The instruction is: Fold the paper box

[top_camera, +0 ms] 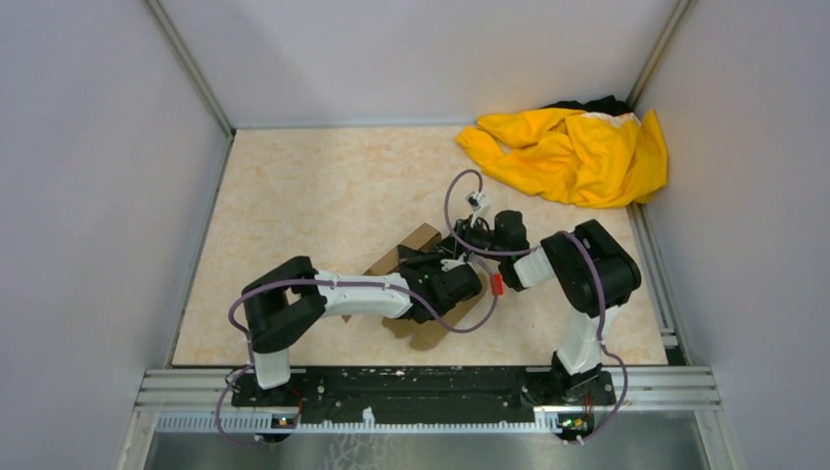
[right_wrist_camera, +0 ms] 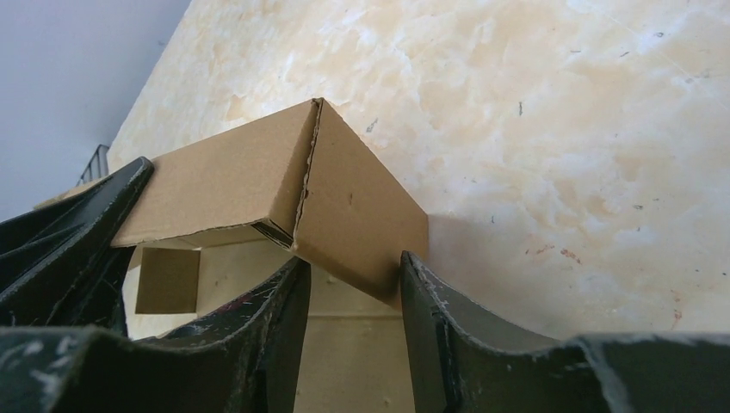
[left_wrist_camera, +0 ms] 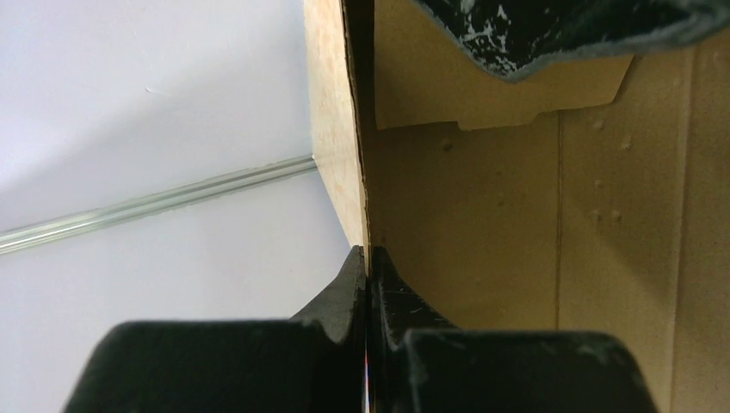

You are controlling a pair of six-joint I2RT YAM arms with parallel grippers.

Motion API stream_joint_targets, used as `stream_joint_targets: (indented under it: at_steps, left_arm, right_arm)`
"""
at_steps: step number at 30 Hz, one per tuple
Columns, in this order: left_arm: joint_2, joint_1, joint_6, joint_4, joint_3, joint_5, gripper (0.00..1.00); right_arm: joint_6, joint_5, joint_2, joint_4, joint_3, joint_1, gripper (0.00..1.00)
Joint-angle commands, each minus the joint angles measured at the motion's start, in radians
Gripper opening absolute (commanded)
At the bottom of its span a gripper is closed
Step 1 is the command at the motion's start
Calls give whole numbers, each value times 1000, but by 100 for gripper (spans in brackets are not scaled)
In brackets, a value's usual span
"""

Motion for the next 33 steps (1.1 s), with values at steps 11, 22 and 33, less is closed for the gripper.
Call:
stream_joint_targets:
  at_steps: [11,22,33]
  left_arm:
    - [-20,-19,15,14,-11,27,0]
    - [-18,-23,22,17,-14,26,0]
    - [-5,-28,25,14,-5,17,0]
  right_arm:
    - [-91,183,25,107,-7,65,38]
    - [-66,252,38,255,-38,74,28]
    - [-136,458,-26,214,-89,126,16]
